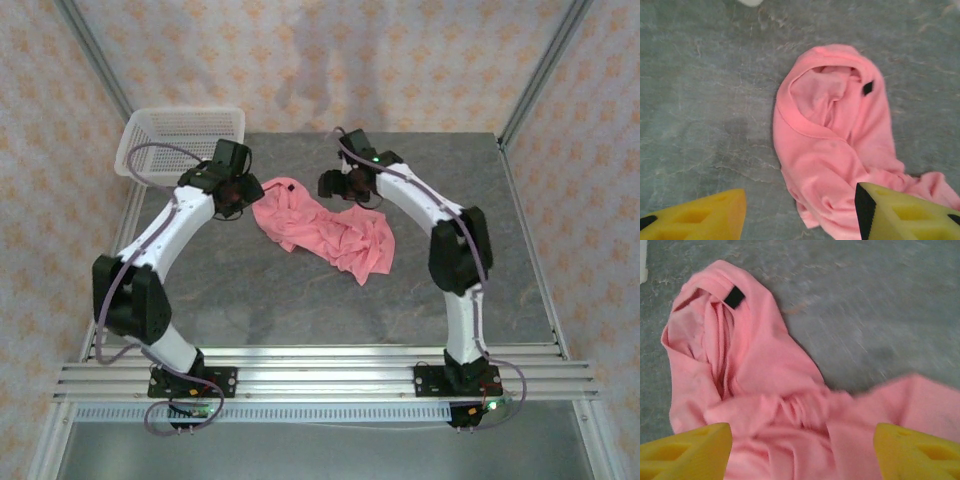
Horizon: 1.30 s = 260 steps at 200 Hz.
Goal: Fold the inside-out t-shirt
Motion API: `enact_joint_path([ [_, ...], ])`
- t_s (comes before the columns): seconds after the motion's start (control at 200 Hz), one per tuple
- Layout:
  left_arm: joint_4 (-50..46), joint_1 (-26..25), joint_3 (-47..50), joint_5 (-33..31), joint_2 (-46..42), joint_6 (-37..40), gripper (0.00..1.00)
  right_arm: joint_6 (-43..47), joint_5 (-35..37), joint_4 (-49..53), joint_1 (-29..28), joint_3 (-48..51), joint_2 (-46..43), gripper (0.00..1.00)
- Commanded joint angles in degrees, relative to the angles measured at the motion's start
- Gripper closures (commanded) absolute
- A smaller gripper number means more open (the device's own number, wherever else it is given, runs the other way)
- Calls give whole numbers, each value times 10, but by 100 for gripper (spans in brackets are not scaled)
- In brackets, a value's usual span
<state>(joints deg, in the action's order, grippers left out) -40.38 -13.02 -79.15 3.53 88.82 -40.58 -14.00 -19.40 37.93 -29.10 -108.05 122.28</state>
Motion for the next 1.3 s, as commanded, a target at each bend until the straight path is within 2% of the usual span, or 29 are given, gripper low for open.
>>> enact_joint_path([
  [0.0,-20,-2,38,-8,-58,23,40,11,-13,38,-25,-97,81,28],
  [0.085,-14,0,69,0,-88,23,40,8,-11,69,-41,-173,147,22],
  [0.155,-10,0,94,2,-106,19,40,-5,26,94,-50,-232,199,16],
  [0.185,-9,0,103,1,-113,16,40,-17,43,105,-52,-257,221,17],
  [0.25,-3,0,120,1,-124,12,40,-46,69,132,-53,-311,264,26],
  [0.29,-1,0,127,-1,-129,11,40,-50,71,145,-54,-340,284,37],
  [0.325,0,0,129,-4,-131,12,40,-54,75,161,-54,-362,297,53],
  [0.335,0,1,129,-5,-131,13,40,-54,75,163,-54,-365,298,55],
  [0.34,0,0,129,-6,-131,13,40,-54,75,166,-54,-369,299,61],
  [0.38,-1,1,127,-11,-130,15,40,-53,74,175,-54,-381,301,81],
  [0.435,-1,5,121,-13,-125,17,40,-46,73,187,-54,-390,289,100],
  [0.605,11,29,79,14,-96,27,40,-11,36,201,-48,-362,179,100],
  [0.831,66,40,1,140,-41,96,38,50,-121,173,-23,-241,6,100],
  [1.046,56,37,-90,218,-2,302,35,130,-226,181,-5,-186,-88,100],
  [1.161,95,34,-68,245,-39,390,32,156,-280,180,2,-197,-112,100],
  [1.296,103,14,-33,280,-80,463,30,149,-292,144,5,-201,-132,100],
])
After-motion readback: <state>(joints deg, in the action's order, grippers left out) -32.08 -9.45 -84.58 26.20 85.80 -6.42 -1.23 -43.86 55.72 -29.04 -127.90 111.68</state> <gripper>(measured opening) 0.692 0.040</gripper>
